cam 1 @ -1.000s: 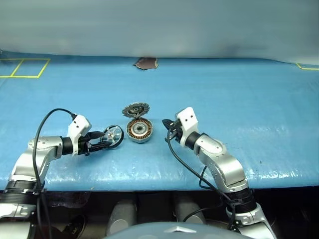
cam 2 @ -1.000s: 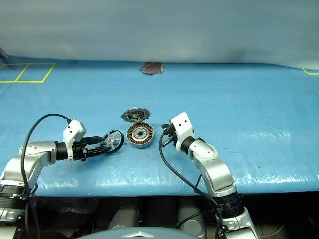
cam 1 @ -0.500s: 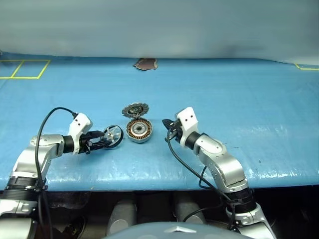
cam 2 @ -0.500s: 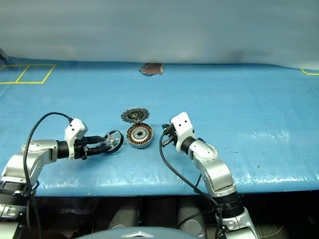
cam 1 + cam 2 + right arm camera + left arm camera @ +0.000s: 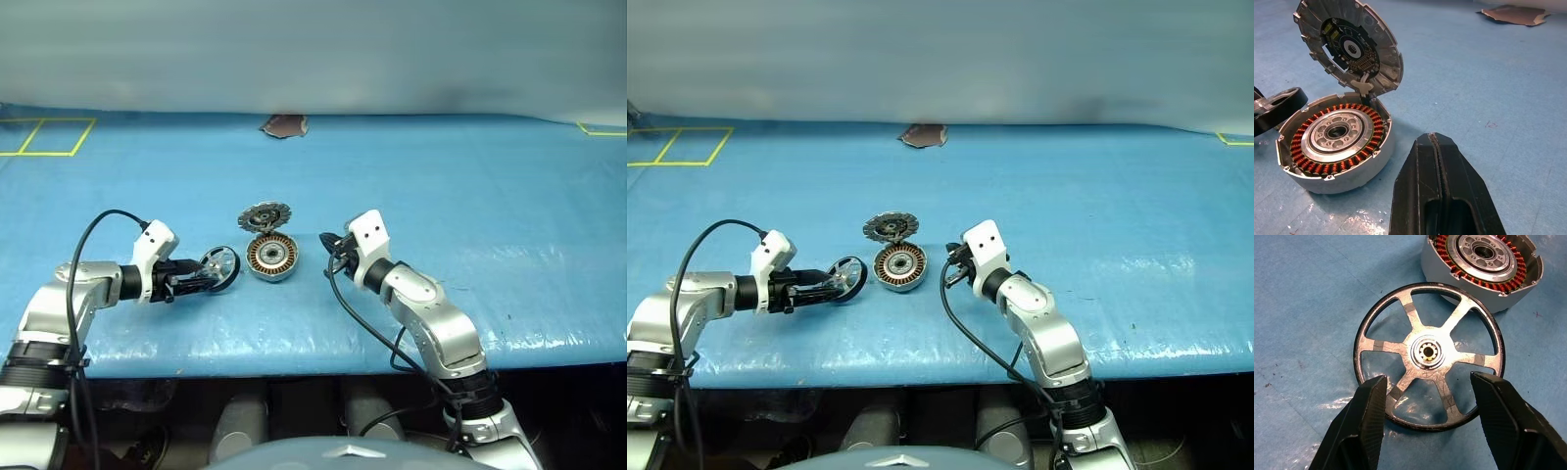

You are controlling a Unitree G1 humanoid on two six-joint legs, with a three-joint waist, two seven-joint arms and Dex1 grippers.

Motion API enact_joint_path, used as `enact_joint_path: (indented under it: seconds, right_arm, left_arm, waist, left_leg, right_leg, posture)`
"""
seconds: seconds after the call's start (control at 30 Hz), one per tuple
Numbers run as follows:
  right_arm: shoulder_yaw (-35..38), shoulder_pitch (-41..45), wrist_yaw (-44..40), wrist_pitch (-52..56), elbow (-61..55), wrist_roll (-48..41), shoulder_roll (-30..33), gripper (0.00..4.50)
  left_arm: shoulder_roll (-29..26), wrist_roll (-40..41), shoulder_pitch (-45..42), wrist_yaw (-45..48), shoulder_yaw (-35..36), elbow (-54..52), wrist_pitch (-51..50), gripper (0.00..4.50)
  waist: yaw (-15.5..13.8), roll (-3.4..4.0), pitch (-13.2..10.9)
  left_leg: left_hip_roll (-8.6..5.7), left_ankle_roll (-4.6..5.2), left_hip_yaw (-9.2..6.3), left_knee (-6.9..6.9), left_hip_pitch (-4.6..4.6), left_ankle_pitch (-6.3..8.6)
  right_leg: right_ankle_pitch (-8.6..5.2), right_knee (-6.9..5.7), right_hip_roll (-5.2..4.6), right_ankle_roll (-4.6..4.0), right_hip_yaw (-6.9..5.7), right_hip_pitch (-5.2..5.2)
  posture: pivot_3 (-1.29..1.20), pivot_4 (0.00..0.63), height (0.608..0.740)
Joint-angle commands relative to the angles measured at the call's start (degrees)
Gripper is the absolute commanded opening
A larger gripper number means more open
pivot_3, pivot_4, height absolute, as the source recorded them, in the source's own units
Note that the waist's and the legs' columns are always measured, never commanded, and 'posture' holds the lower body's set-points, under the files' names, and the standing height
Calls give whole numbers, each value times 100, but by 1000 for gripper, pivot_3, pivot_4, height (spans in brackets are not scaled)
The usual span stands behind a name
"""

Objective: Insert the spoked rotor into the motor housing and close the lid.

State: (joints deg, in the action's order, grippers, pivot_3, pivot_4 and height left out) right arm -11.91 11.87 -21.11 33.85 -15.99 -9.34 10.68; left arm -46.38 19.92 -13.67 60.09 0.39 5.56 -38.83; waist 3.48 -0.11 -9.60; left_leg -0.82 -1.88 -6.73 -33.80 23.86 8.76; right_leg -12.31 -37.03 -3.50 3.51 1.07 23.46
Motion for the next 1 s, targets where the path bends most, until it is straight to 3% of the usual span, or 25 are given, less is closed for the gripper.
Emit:
enact_joint_path:
  seconds: [0.03, 0.1, 0.53, 0.77, 1.0]
  right_arm:
    - [10, -21, 34, -153, -91, 14, -41, 0]
    - [15, -34, 47, -168, -93, 14, -45, 0]
    - [13, -31, 88, -229, -65, 44, -59, 0]
    - [26, -18, 102, -233, -59, 38, -62, 0]
    - [22, -17, 92, -229, -64, 37, -54, 0]
  left_arm:
    - [73, 251, -111, -100, 267, 182, -390, 2945]
    - [164, 401, -222, -212, 427, 246, -606, 2945]
    - [-140, -182, -157, -202, -241, 126, -422, 2945]
    - [-149, -306, -172, -188, -355, 85, -324, 1406]
    - [-98, -271, -106, -137, -232, 68, -19, 1405]
  waist:
    - [-2, 0, 0]
    - [-7, -2, -1]
    - [-4, -3, 0]
    - [-12, 2, 2]
    - [-13, 2, 2]
  left_leg:
    - [0, 0, 0, 0, 0, 0]
    - [1, 0, 0, -1, 1, 0]
    - [2, -1, 4, 0, 0, 0]
    - [2, -2, 6, 2, -1, 2]
    - [3, -2, 6, 0, 0, 2]
  right_leg:
    - [0, 0, 0, 0, 0, 0]
    - [0, -1, 0, 0, -1, 0]
    - [0, -1, 0, 0, 0, 2]
    - [0, 1, -2, -1, 0, 2]
    - [0, 1, -2, 0, 0, 2]
  posture:
    - [0, 150, 740]
    - [0, 150, 740]
    - [0, 150, 740]
    - [0, 150, 740]
    - [0, 150, 740]
